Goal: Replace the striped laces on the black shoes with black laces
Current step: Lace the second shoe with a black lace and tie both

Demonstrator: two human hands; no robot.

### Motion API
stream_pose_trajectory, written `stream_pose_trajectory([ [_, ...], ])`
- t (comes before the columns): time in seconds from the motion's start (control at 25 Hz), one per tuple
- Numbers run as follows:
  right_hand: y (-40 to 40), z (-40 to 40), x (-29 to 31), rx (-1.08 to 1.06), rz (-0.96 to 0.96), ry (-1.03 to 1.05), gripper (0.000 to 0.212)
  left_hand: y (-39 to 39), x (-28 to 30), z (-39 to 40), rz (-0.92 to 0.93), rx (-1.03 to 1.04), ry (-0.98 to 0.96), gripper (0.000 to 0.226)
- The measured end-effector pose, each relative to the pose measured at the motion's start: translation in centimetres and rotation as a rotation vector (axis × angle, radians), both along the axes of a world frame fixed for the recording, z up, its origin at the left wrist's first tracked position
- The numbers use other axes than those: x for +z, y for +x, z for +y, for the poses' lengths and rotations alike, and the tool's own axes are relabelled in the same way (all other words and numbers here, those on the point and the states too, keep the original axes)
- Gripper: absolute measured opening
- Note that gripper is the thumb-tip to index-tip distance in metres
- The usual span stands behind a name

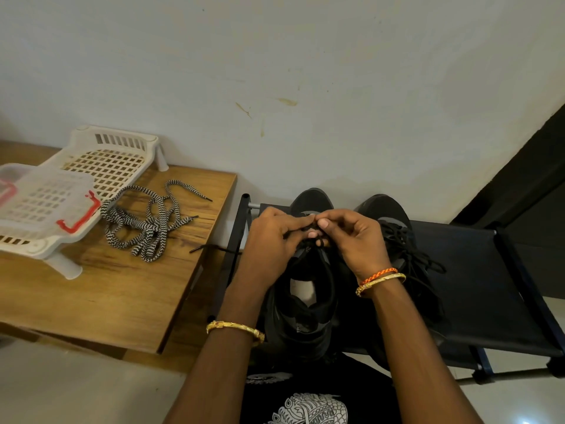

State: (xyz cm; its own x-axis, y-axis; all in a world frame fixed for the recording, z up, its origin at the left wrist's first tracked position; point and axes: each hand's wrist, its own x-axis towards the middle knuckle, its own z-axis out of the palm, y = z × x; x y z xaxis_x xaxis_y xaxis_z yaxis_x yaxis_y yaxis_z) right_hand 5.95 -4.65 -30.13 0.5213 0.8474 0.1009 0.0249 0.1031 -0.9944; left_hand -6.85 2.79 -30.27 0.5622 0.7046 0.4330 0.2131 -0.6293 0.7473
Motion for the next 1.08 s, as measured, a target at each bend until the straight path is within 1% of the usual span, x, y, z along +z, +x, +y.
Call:
stream_pose_trajectory([
  [0.08,-0.2,0.2,-0.1,-0.028,-0.005,-0.004,0.023,-0.2,0.2,0.0,0.033,0.004,0.230,0.025],
  [0.24,-0.4,0.5,-0.3,-0.053,0.067,-0.032,0.022,-0.2,0.3,-0.1,0.151,0.040,0.452,0.022],
  [0.32,-0.3,0.7,-0.3,-0.045,0.092,-0.056,0.020,0.0,0.3,-0.2,0.195,0.096,0.491,0.019],
  [0.44,-0.1,0.6,-0.3,-0.032,0.125,-0.069,0.016,0.1,0.1,-0.4,0.237,0.135,0.443,0.011],
  [0.52,-0.1,0.5,-0.4,-0.046,0.128,-0.077,0.015,0.2,-0.1,-0.6,0.263,0.135,0.333,0.013],
  [0.56,0.0,0.4,-0.5,-0.070,0.073,-0.097,0.014,0.2,-0.2,-0.6,0.268,0.133,0.246,0.013],
  [0.6,0.1,0.4,-0.5,-0.104,-0.022,-0.128,0.013,0.3,-0.3,-0.5,0.265,0.126,0.135,0.013],
  [0.68,0.4,0.2,-0.5,-0.169,-0.192,-0.170,0.011,0.3,-0.3,-0.3,0.210,0.058,-0.154,0.014],
  [0.76,0.5,-0.2,-0.4,-0.179,-0.232,-0.175,0.022,0.2,-0.1,-0.2,0.080,-0.044,-0.471,0.021],
  [0.84,0.2,-0.7,-0.2,-0.112,-0.249,-0.192,0.033,0.0,0.3,-0.3,-0.009,-0.087,-0.684,0.027],
  [0.92,-0.2,-1.2,-0.1,-0.026,-0.293,-0.214,0.036,0.0,0.6,-0.4,-0.051,-0.098,-0.810,0.032],
  [0.96,-0.4,-1.3,-0.1,0.001,-0.314,-0.222,0.035,0.0,0.6,-0.4,-0.064,-0.087,-0.855,0.036],
  [1.04,-0.5,-1.4,-0.1,0.014,-0.350,-0.229,0.026,0.2,0.6,-0.4,-0.088,-0.032,-0.931,0.041],
  [1.08,-0.5,-1.5,-0.1,0.013,-0.368,-0.232,0.021,0.4,0.6,-0.4,-0.098,-0.007,-0.969,0.037],
])
